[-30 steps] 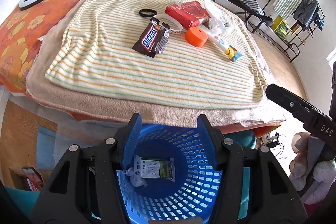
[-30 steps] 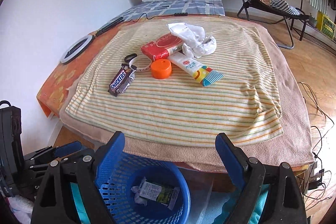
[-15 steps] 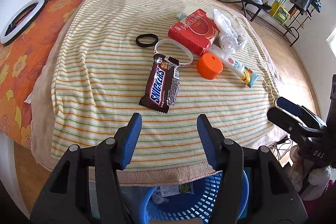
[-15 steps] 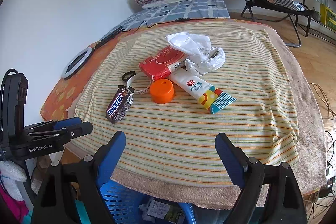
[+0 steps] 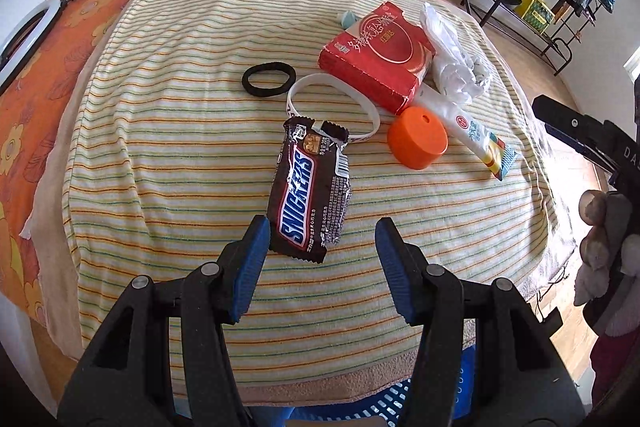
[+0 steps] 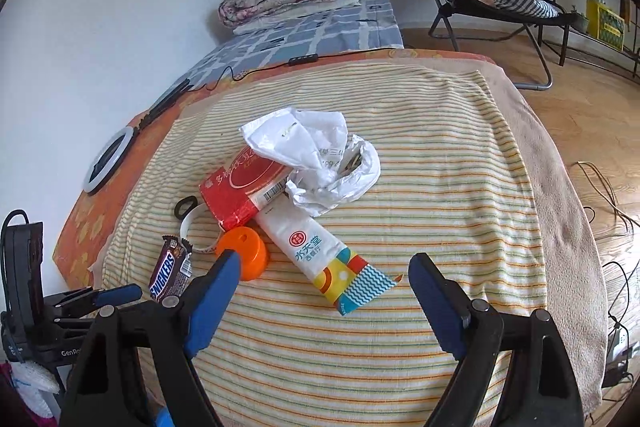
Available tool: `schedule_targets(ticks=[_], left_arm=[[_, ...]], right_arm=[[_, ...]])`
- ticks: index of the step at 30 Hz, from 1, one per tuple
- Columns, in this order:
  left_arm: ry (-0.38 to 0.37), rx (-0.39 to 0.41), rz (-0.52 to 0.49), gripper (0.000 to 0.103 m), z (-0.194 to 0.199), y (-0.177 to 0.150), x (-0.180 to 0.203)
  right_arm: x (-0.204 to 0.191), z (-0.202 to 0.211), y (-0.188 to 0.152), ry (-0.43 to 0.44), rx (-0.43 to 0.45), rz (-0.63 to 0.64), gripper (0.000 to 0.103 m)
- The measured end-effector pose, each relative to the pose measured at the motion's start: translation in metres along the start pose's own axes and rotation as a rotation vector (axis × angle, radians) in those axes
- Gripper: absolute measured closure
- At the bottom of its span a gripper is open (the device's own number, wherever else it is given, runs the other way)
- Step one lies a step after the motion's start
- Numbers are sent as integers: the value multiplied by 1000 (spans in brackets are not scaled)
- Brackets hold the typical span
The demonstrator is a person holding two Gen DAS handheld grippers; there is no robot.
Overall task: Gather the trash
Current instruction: 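Reach the left tool to the Snickers bar while the right tool reaches the white tissue bag, then grasp the Snickers wrapper with the left tool while the right tool grips the white tissues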
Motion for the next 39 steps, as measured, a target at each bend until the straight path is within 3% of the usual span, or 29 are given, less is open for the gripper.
schedule_targets(ticks=[11,16,19,21,22,26,29,33,39], left_arm=[[21,-26,-28,49,-19,11,-5],[6,-41,9,74,-23,13,-13],[1,-35,20,80,-22,14,-17],[7,-33,14,94,-21,14,-18],[11,-31,10,94,-21,15,-18],[16,-21,13,96,-19,15,-20],[16,-4,15,98,-15,18,-22],[14,22,13,98,-7,20,-21],[13,52,14,99,5,19,-20]], right_arm=[[20,-48,45,-20,-18,-98,19],[19,-70,48,11,-52,-146,24],[21,-82,48,25,-80,-176,27],[24,-90,46,33,-96,-201,31],[26,-94,45,38,-103,-213,32],[29,-104,44,76,-126,-255,46],[26,-106,45,116,-128,-270,66],[22,-98,52,99,-93,-244,88],[22,-77,59,76,-32,-217,91]])
Point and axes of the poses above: each gripper's, at about its wrist camera, not at the fingertips, and z roughly against the way its jaws point, x to its right, y to its top, the point moved 7 cm from there along -z, roughly the way its jaws point, and after that the axes turned 8 degrees about -y, right-handed, at the moved point
